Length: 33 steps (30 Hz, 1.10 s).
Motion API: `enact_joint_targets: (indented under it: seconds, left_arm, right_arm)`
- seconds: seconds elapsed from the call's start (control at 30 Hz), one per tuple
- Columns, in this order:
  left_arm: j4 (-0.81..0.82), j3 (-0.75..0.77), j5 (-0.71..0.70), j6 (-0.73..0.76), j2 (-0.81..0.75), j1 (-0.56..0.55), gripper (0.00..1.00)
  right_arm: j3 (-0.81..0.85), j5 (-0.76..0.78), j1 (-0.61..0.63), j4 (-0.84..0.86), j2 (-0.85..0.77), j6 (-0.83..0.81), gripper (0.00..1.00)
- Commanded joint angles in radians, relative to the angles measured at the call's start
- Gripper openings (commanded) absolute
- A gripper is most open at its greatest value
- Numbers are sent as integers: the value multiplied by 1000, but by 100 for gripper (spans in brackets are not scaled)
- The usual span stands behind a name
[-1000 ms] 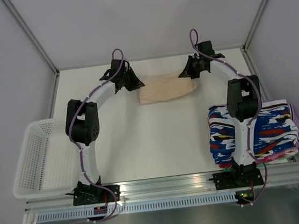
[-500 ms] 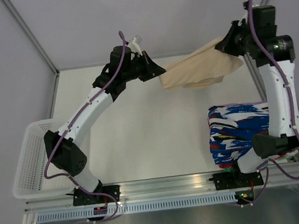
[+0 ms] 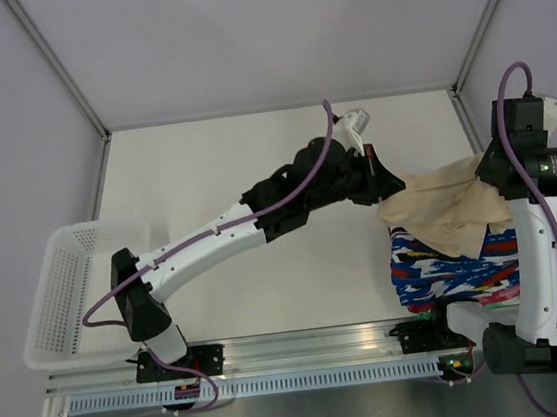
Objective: Fold and stack the trousers
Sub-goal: Neatly place the folded trousers to the corner
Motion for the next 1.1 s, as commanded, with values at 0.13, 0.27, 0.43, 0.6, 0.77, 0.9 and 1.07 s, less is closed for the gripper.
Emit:
enact_joint_targets:
  seconds: [0.13,0.27,0.43,0.6,0.77,0.9,1.07]
  left_arm:
    - [122,-137,-197,26,21,-72,2]
    - [142,-227,-152,17,-14,-75,2]
    - [29,-245,-77,-81,-25,-91,2]
    - [16,-131,-6,-49,-74,-134,2]
    - [25,-74,-19,-3,-94,-144,2]
    - [33,-113,-48,2,-42,-144,2]
    - [65,-87,-34,16,45,-136,2]
  right_arm:
    - [-219,279,-25,207,53,-72,0]
    - [-323,366,-28,272,114,-108,0]
    - [-431,446,-138,329,88,-130,0]
    - [-205,400,-227,314,51,-216,0]
    - [-116,370,-229,346,16,-272,0]
    - [-223,220,-229,338,4,-274,0]
    - [-346,136,-229,382,-59,-272,0]
